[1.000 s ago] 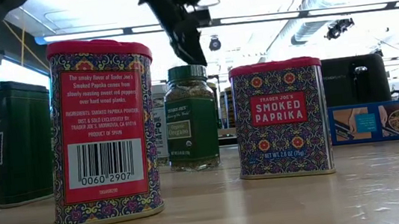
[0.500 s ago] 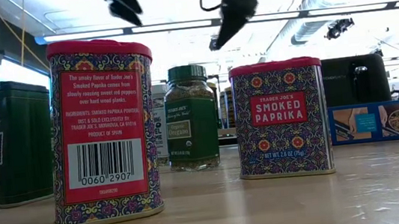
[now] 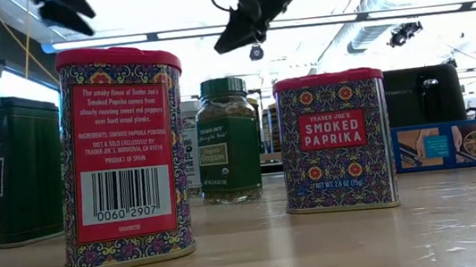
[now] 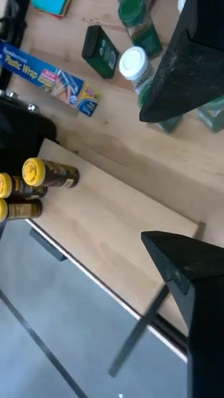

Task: Shelf spices
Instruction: Put the yellow seasoning bottle on the shelf aligned with the other yellow seasoning bottle

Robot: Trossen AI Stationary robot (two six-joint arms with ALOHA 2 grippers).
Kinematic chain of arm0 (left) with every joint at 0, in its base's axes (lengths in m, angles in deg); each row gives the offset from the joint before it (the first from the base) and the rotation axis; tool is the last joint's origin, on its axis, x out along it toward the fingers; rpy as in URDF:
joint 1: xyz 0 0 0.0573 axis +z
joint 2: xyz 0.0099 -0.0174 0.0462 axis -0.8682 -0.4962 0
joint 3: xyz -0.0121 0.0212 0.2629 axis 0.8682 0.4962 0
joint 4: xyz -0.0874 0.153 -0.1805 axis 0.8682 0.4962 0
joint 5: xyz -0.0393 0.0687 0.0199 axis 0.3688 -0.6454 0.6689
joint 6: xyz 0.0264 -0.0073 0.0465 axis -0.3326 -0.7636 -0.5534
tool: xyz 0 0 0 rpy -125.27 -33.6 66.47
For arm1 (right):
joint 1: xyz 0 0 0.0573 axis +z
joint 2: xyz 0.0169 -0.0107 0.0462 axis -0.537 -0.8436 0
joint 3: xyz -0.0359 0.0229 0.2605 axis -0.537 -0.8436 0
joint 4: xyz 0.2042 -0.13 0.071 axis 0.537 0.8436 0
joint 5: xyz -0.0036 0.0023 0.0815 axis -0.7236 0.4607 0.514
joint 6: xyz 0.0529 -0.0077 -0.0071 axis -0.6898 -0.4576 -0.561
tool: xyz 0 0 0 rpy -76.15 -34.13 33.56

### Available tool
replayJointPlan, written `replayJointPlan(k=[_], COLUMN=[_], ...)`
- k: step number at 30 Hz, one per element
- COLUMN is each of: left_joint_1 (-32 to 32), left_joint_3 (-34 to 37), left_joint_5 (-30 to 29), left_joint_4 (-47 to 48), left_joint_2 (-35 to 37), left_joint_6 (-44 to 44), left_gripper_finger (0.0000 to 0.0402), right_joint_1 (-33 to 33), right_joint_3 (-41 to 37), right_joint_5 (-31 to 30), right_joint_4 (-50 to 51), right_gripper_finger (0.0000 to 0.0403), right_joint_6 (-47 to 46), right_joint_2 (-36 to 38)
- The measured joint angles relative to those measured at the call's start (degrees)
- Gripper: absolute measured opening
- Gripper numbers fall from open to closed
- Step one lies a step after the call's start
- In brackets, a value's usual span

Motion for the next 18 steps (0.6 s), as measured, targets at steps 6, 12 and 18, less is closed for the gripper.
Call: replayJointPlan(k=[6,12,18], left_joint_1=[0.0,0.04,0.04], left_joint_3=[2.99,4.04,6.48], left_joint_5=[-0.09,-0.62,-0.66], left_joint_4=[2.82,3.16,3.43], left_joint_2=[6.38,10.33,14.21], left_joint_6=[1.02,1.95,2.52], left_gripper_finger=[0.0296,0.0296,0.0296], right_joint_1=[-2.27,-5.07,-6.01], right_joint_3=[0.0,0.04,0.02], right_joint_5=[-1.19,-0.08,0.3], right_joint_4=[1.62,4.93,5.75], right_gripper_finger=[0.0153,0.0241,0.0311], right_joint_6=[1.6,-2.2,-0.32], right_joint_2=[-0.09,-2.24,-5.37])
